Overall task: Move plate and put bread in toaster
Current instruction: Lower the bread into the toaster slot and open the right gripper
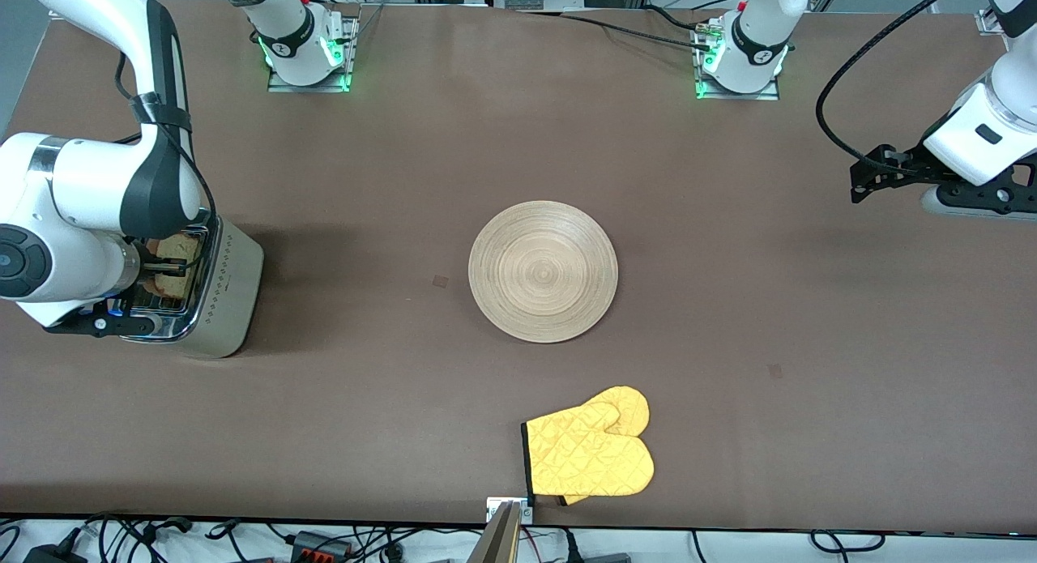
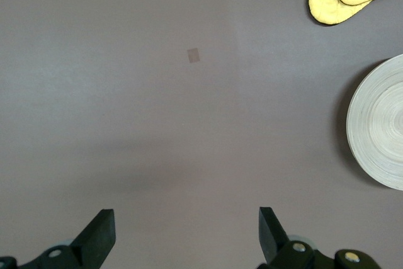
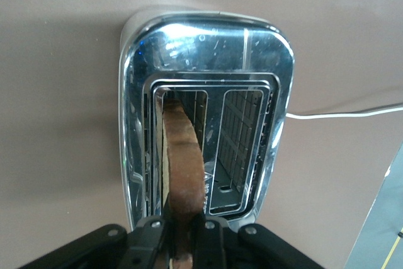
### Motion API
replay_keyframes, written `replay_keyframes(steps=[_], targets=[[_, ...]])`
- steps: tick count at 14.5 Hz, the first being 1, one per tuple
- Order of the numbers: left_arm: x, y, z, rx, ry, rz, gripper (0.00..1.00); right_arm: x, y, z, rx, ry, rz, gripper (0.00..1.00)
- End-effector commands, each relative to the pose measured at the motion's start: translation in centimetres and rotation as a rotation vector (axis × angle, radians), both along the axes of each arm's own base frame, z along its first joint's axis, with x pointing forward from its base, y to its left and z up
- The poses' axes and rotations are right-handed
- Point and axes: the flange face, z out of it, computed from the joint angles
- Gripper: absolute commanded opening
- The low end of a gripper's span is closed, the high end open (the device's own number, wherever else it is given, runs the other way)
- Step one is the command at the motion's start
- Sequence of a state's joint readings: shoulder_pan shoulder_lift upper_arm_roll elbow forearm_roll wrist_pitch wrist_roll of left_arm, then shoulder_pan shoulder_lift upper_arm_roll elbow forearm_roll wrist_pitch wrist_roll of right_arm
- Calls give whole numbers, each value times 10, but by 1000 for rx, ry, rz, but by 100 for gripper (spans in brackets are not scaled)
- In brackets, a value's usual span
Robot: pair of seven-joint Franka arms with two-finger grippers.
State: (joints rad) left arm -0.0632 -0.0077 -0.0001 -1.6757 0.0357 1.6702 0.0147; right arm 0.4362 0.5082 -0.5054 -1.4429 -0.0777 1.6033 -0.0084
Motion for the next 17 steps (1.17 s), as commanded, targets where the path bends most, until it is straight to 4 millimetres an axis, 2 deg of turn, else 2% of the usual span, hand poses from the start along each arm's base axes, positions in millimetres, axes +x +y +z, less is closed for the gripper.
replay_keyframes(steps=[1, 2, 4, 8, 9, 11, 12, 15, 16, 17], targets=[[-5, -1, 9, 15, -2, 5, 100, -6, -5, -10, 29, 13, -18, 71], [-5, -1, 9, 15, -2, 5, 100, -4, -4, -4, 41, -3, -22, 100], [-5, -1, 9, 15, -2, 5, 100, -4, 7, 9, 58, -22, -13, 100], [-5, -1, 9, 15, -2, 5, 100, 1, 16, 55, 89, -104, 20, 100], [-5, -1, 9, 15, -2, 5, 100, 3, 17, 64, 113, -125, 13, 100], [-5, -1, 9, 15, -2, 2, 100, 11, 20, 96, 198, -198, -3, 100], [-5, -1, 9, 15, -2, 2, 100, 11, 22, 104, 204, -213, 1, 100], [-5, -1, 9, 16, -4, 2, 100, 2, 18, 137, 222, -266, -1, 100], [-5, -1, 9, 16, -4, 2, 100, -2, 23, 149, 231, -281, 13, 100], [-5, -1, 9, 16, -4, 2, 100, -4, 27, 153, 233, -284, 21, 100]])
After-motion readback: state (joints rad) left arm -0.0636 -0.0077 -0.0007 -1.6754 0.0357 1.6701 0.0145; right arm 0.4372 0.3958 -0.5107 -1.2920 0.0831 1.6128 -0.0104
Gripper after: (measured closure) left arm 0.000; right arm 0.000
